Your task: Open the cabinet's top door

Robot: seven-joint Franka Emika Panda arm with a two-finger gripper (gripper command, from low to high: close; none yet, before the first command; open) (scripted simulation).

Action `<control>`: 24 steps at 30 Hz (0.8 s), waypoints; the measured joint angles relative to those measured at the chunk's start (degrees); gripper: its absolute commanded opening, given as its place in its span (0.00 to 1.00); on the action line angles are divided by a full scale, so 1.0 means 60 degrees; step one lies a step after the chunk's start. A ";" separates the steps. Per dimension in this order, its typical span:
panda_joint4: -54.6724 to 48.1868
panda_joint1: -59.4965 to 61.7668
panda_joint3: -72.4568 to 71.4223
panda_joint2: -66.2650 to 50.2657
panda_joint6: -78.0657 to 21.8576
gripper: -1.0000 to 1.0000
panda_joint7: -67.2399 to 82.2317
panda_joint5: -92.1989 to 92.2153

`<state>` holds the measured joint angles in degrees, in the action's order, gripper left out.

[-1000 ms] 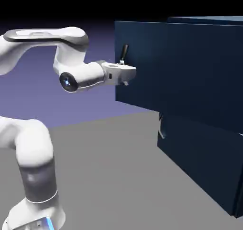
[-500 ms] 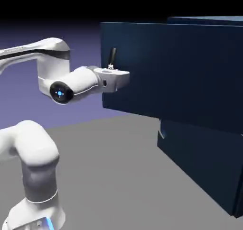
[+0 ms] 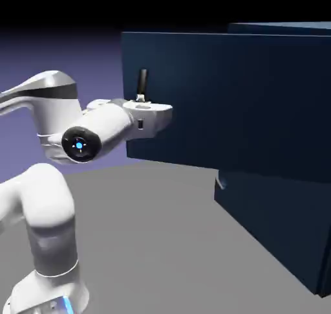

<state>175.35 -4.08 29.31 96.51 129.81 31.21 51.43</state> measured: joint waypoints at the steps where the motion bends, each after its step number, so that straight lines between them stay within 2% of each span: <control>1: -0.0106 0.0158 0.0346 -0.0002 -0.0382 0.00 -0.0021 -0.0302; 10: -0.2065 0.0406 0.3447 -0.0730 -0.3958 0.00 0.0054 -0.2827; 24: -0.6910 -0.2683 0.6129 -0.1665 -0.8426 0.00 -0.0154 -0.4842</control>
<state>133.89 -20.18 66.09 86.52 79.25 30.29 22.38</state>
